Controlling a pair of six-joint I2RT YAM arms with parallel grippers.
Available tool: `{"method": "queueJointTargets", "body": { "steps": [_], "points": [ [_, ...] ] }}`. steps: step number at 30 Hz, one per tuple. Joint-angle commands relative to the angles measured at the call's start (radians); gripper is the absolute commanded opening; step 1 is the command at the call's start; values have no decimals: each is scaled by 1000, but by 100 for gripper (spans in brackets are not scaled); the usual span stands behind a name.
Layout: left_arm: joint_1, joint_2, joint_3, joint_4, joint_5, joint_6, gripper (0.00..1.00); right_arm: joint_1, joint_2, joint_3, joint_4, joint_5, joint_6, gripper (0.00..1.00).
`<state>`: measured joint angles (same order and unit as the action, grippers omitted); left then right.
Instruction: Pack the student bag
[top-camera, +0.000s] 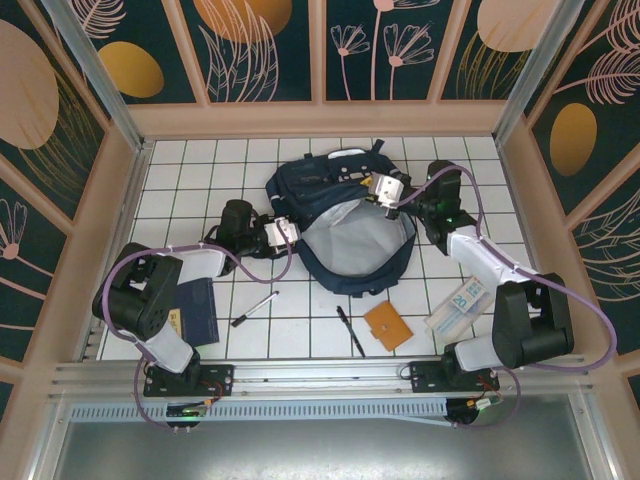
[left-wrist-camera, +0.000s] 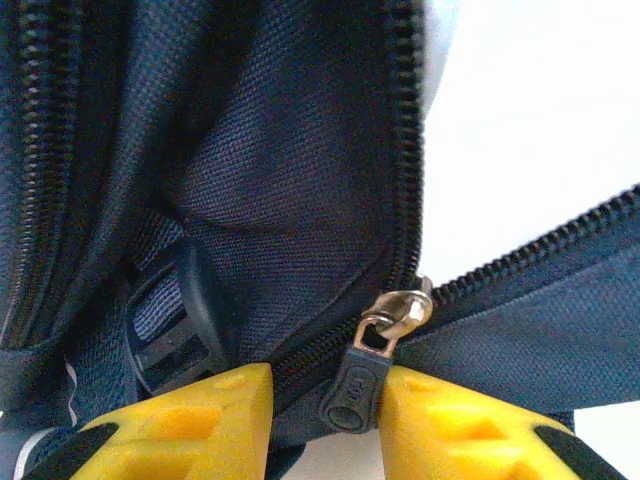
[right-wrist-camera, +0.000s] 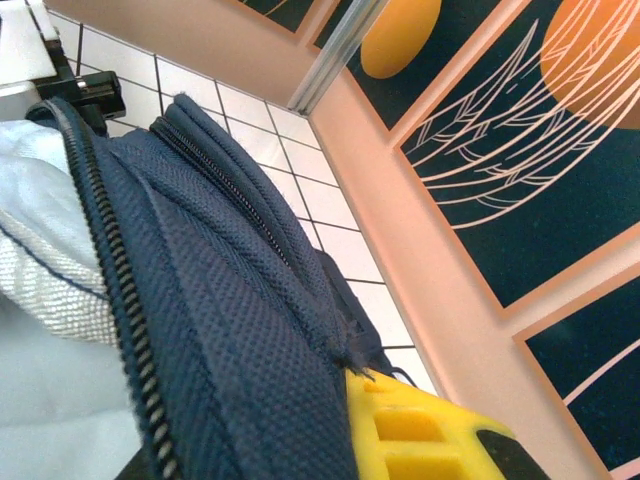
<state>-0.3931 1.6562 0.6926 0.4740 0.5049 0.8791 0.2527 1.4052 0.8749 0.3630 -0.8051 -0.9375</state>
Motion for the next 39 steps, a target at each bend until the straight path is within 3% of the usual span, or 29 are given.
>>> {"method": "queueJointTargets", "body": {
  "steps": [1, 5, 13, 20, 24, 33, 39],
  "points": [
    [-7, 14, 10, 87, 106, 6, 33, -10, -63, 15, 162, -102, 93, 0],
    [-11, 18, 3, 108, 125, 14, 30, -18, -66, 31, 153, -110, 103, 0],
    [-20, -13, -51, 148, 88, 27, 0, -23, -69, 45, 151, -119, 121, 0],
    [-19, -85, -69, 92, 3, 44, 0, -24, -86, 68, -76, -39, -74, 0],
    [-8, -77, -78, 118, -18, 32, 0, -36, -87, 59, -99, -22, -99, 0],
    [107, -90, -49, 91, 13, -53, 0, -42, -95, 55, -187, 41, -205, 0],
    [134, 50, 133, -146, -135, -71, 0, -16, -117, 25, -158, 46, -219, 0]
  ]
}}
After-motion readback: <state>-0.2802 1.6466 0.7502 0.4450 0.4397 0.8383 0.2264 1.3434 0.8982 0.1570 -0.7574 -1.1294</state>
